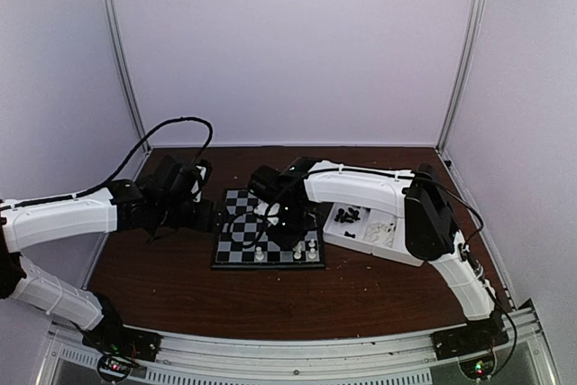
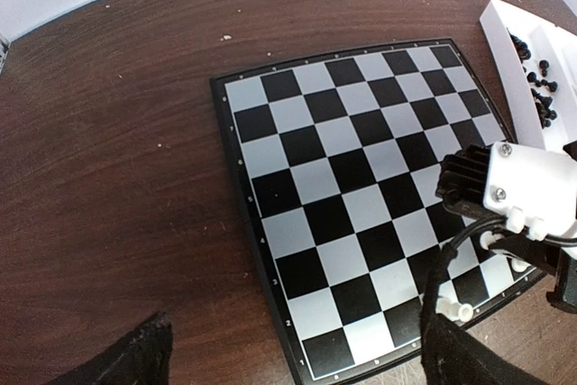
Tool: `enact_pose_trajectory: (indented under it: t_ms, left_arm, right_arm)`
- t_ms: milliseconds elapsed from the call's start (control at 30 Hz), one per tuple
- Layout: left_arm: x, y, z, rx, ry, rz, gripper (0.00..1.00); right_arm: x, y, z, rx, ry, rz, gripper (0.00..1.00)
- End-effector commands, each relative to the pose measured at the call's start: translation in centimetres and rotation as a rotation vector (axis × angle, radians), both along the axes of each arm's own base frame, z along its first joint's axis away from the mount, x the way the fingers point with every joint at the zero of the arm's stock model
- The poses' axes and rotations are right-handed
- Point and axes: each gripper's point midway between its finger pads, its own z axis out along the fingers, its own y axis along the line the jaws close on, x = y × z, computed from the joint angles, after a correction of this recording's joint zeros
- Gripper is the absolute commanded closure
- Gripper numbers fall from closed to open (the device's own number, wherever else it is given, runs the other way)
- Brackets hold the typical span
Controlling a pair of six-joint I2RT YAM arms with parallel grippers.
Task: Set up the chess pieces on the board
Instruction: Place the chess piece on the chessboard.
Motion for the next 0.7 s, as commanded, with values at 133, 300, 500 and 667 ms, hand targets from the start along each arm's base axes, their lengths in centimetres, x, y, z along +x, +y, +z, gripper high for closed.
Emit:
enact_pose_trajectory:
  t_ms: [133,300,500,667]
  left_arm:
    - [0.9,-0.3,0.7,-0.018,-0.026,0.006,0.02]
    - [1.0,-0.3,0.8,-0.021,-0.025,0.006,0.02]
    - [0.9,-0.3,0.9,-0.02,-0.024,0.005,0.02]
    - [1.0,0.0,1.4,-0.003,-0.033,0.009,0.02]
  right_arm:
    - [0.7,0.2,0.6,-0.004,-0.034,0.006,0.82]
    - [0.8,0.3,0.9,0.004,-0.036,0.007,0.8]
    - [1.0,0.4,1.8,0.019,-0.055,0.005,0.74]
    - [1.2,0.7,3.8,0.07,-0.091,0.01,0.66]
